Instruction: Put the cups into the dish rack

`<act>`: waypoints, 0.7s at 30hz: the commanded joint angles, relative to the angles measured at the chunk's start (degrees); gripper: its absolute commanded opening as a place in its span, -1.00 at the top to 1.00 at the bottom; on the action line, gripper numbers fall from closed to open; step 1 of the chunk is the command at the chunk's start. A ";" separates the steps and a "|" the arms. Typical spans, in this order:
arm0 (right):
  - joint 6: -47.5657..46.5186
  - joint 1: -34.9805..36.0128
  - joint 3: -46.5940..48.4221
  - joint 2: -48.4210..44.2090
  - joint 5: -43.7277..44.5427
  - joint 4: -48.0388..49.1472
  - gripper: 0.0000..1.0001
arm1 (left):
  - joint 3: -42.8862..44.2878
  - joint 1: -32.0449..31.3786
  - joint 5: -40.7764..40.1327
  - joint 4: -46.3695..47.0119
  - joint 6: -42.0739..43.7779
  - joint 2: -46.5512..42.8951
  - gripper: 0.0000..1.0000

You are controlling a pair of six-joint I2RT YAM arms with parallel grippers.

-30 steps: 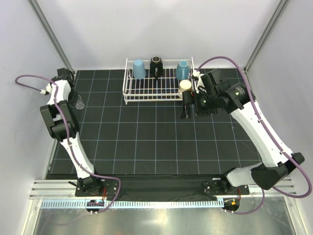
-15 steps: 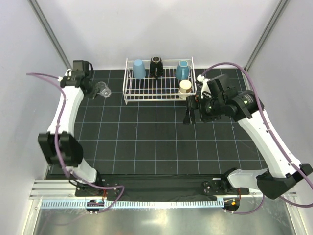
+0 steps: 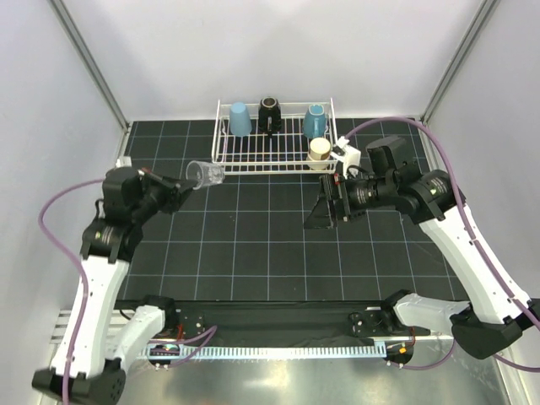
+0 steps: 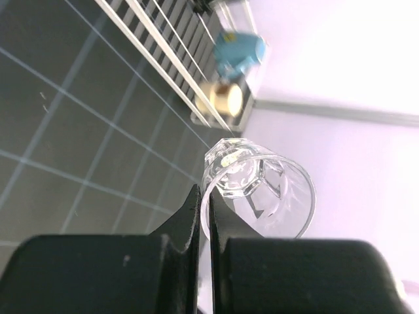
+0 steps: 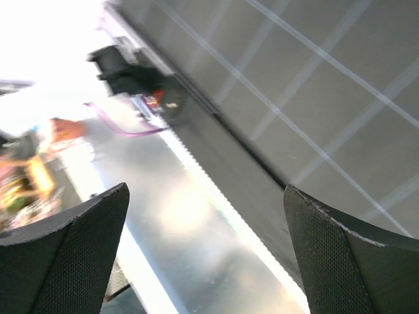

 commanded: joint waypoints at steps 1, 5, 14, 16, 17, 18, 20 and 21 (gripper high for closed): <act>4.51 0.04 -1.47 -0.91 -13.45 9.67 -0.99 | -3.18 -0.80 5.70 3.69 -6.20 -10.19 0.99; 10.30 0.12 -1.99 -0.91 -17.95 16.79 -1.00 | -7.05 -0.89 11.14 4.22 -9.56 -17.50 0.99; 24.91 7.58 -6.48 -3.73 -18.59 33.69 -0.99 | -8.47 -0.80 23.54 4.75 -10.44 -22.98 0.99; 24.21 9.61 -5.69 -3.90 -17.53 33.07 -0.99 | -6.98 -0.89 24.95 4.66 -9.22 -21.23 0.99; 23.68 11.36 -5.34 -3.90 -15.78 31.41 -1.00 | -4.97 -0.80 26.96 4.66 -6.95 -18.78 0.99; 23.24 11.81 -4.73 -3.73 -15.42 30.44 -0.99 | -3.73 -0.80 27.85 4.14 -5.97 -16.93 0.99; 22.36 12.69 -4.55 -3.64 -14.89 29.03 -0.99 | -1.00 -0.89 30.31 4.04 -5.08 -14.11 0.99; 22.19 12.69 -4.63 -3.72 -14.45 28.24 -0.99 | 0.40 -0.89 31.10 4.04 -3.16 -10.62 0.99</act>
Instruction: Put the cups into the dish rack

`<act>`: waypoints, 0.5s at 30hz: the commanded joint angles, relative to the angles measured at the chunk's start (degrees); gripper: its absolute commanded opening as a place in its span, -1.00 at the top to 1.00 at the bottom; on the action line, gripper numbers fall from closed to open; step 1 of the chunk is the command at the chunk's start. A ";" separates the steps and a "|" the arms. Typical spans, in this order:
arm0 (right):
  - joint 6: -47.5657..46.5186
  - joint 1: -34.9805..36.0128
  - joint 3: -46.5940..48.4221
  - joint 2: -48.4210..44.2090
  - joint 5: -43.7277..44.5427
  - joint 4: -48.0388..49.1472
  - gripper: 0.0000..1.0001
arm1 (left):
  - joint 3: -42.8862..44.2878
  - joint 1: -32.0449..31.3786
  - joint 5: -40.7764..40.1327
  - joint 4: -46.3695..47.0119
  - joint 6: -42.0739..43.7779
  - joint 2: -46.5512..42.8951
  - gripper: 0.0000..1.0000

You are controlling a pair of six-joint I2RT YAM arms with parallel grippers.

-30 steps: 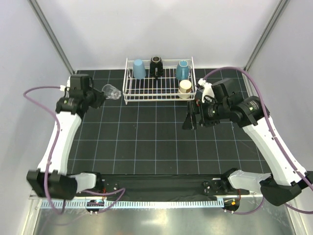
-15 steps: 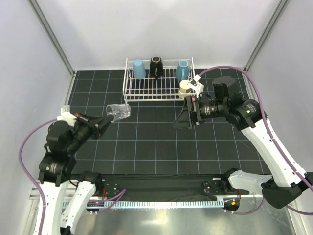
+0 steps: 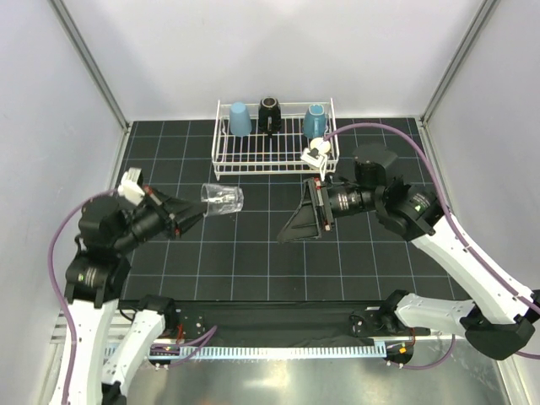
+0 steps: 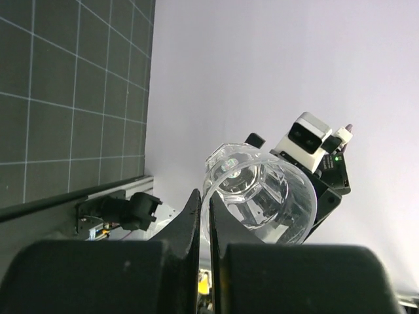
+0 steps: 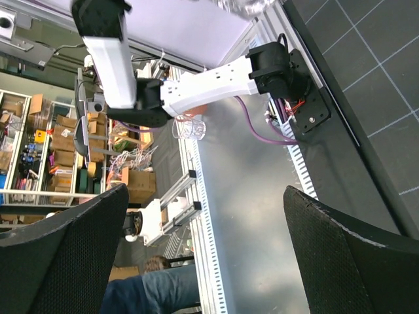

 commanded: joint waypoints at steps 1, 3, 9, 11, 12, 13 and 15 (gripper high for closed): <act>0.07 0.65 1.82 -1.49 1.75 -0.38 -1.00 | 5.98 -0.15 7.63 3.04 5.24 7.14 0.99; -0.37 0.74 1.46 -1.85 1.84 -1.07 -0.99 | 8.97 -0.32 9.39 3.04 6.83 9.95 0.99; -2.22 0.65 -1.34 -3.86 3.42 -0.56 -0.99 | 8.82 -6.90 4.92 4.79 7.72 12.69 0.99; -1.44 0.65 -2.49 -4.13 4.03 1.46 -0.99 | 7.67 -11.56 3.60 6.02 7.28 13.48 0.99; -1.26 0.74 -2.84 -3.52 4.29 1.56 -0.99 | 6.44 -13.31 1.59 6.90 6.49 13.57 0.99; -1.17 0.65 -2.59 -3.08 4.64 1.56 -0.99 | 5.65 -15.07 0.70 10.56 5.53 13.74 0.99; -0.38 0.74 -1.62 -2.47 5.61 2.17 -0.99 | 4.41 -19.82 -1.93 13.66 2.45 14.27 0.99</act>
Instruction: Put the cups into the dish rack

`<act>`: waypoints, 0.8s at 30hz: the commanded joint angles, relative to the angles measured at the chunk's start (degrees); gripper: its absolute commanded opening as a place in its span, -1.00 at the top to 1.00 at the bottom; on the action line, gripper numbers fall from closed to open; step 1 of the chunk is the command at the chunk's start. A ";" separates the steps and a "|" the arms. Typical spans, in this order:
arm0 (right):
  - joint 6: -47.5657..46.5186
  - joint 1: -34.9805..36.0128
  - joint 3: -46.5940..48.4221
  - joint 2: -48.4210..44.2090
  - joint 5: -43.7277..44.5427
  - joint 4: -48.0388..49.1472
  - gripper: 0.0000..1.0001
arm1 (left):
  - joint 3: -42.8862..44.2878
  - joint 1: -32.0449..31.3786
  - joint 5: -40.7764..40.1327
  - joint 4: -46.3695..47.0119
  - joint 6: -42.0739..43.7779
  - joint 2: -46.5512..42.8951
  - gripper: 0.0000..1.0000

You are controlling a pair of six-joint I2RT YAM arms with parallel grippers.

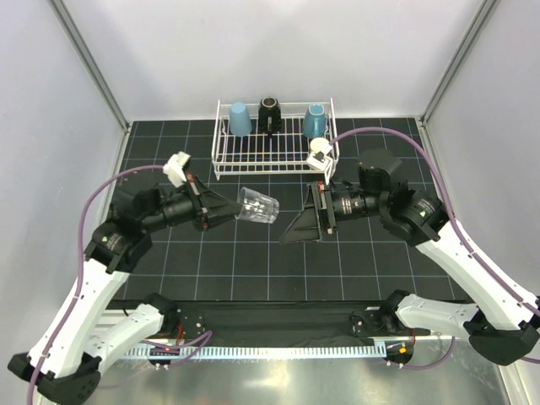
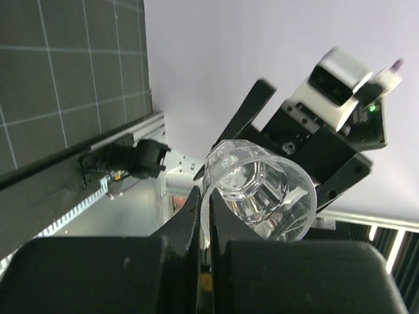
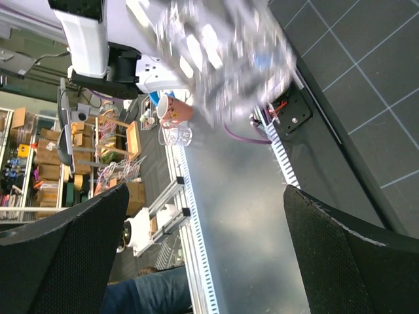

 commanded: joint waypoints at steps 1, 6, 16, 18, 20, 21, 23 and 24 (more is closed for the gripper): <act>1.07 0.28 0.98 0.38 2.07 4.11 -0.99 | -1.36 -6.62 -4.13 9.41 -3.11 0.76 0.99; 2.82 0.19 3.27 1.08 4.27 6.92 -0.99 | -3.63 -9.98 -8.87 15.55 -7.93 -0.19 0.99; 9.68 0.19 0.63 1.34 4.28 21.96 -1.00 | -7.16 -10.16 -7.56 27.26 -16.55 -0.20 1.00; 9.33 0.36 0.81 1.95 4.62 22.66 -0.99 | -7.68 -10.07 -6.60 28.13 -17.52 -0.20 0.99; 9.07 0.19 1.07 2.40 5.15 22.93 -0.99 | -8.30 -9.99 -6.16 29.27 -18.75 -0.46 0.99; 8.98 0.19 1.33 2.75 5.41 22.93 -0.99 | -8.91 -9.99 -5.63 29.89 -19.28 -0.64 0.99; 8.63 0.19 1.69 3.27 5.77 22.41 -0.99 | -9.71 -10.07 -4.93 32.08 -20.68 -0.55 0.99; 7.93 0.10 2.39 3.80 5.94 21.97 -0.99 | -10.49 -10.07 -4.49 32.70 -20.78 -0.55 0.99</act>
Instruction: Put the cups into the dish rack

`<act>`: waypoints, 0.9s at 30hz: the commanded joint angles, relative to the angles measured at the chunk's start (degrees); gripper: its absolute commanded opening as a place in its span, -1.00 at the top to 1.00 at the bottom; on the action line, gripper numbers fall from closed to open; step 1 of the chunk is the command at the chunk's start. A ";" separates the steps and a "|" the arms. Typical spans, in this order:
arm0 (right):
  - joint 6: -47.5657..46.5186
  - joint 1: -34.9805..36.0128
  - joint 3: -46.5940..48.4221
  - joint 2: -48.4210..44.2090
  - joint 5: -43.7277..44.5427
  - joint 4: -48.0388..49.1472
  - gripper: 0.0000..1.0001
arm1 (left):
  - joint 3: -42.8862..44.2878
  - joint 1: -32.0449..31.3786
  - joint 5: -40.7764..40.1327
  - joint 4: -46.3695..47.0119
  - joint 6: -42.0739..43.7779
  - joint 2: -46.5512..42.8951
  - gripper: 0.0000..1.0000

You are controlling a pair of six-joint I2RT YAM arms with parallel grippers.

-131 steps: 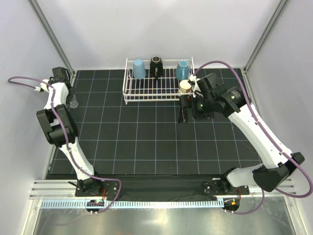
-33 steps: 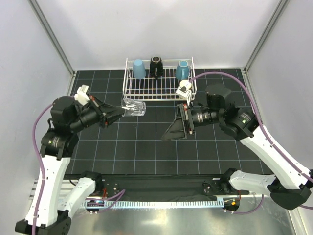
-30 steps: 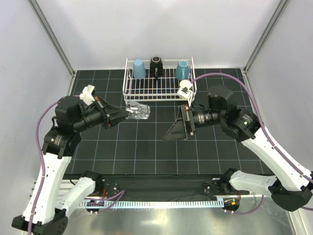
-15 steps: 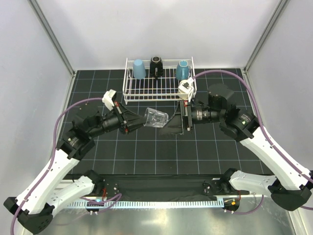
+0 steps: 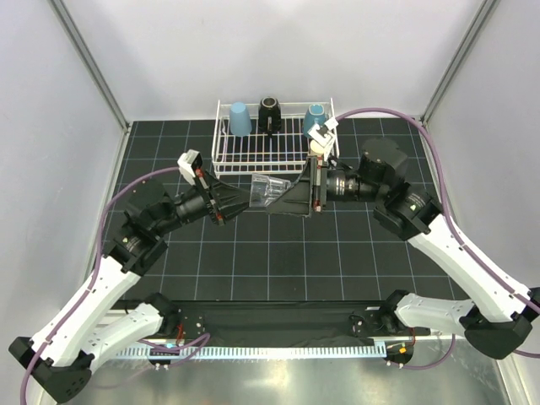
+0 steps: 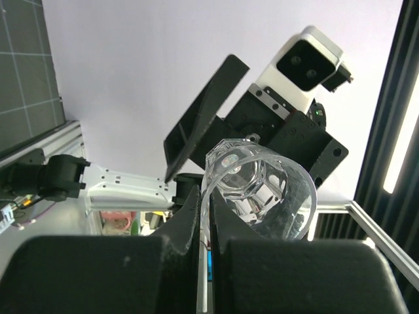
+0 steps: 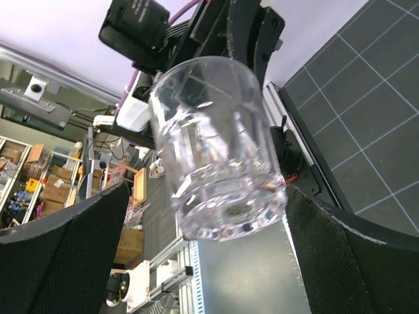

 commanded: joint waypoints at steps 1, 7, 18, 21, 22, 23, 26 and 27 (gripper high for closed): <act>-1.25 0.19 2.22 1.40 1.46 1.34 -0.99 | -1.49 -0.17 2.79 8.44 -2.70 -0.64 1.00; -1.35 0.01 3.89 2.10 2.78 0.80 -1.00 | -1.76 0.00 4.20 9.07 -2.70 -0.81 1.00; -1.43 -0.25 3.10 -0.44 7.62 -1.23 -0.86 | -4.05 0.09 3.32 8.90 -3.75 -2.66 1.00; 0.32 -0.25 1.08 -1.06 8.76 1.49 -0.83 | -3.96 0.09 2.88 8.90 -4.37 -2.66 0.99; 0.76 -0.25 0.64 -1.15 8.93 3.33 -0.82 | -3.87 0.09 2.71 8.90 -4.37 -2.84 1.00; 1.89 -0.34 -0.15 -1.23 8.85 4.21 -0.79 | -4.04 0.09 2.10 8.90 -4.37 -3.10 0.99; 3.40 -0.25 -1.38 -1.32 8.15 7.20 -0.72 | -4.75 0.09 0.69 8.81 -5.95 -4.07 1.00; 3.66 -0.25 -1.56 -1.41 8.06 7.65 -0.72 | -5.36 0.09 -0.27 8.72 -6.56 -4.33 1.00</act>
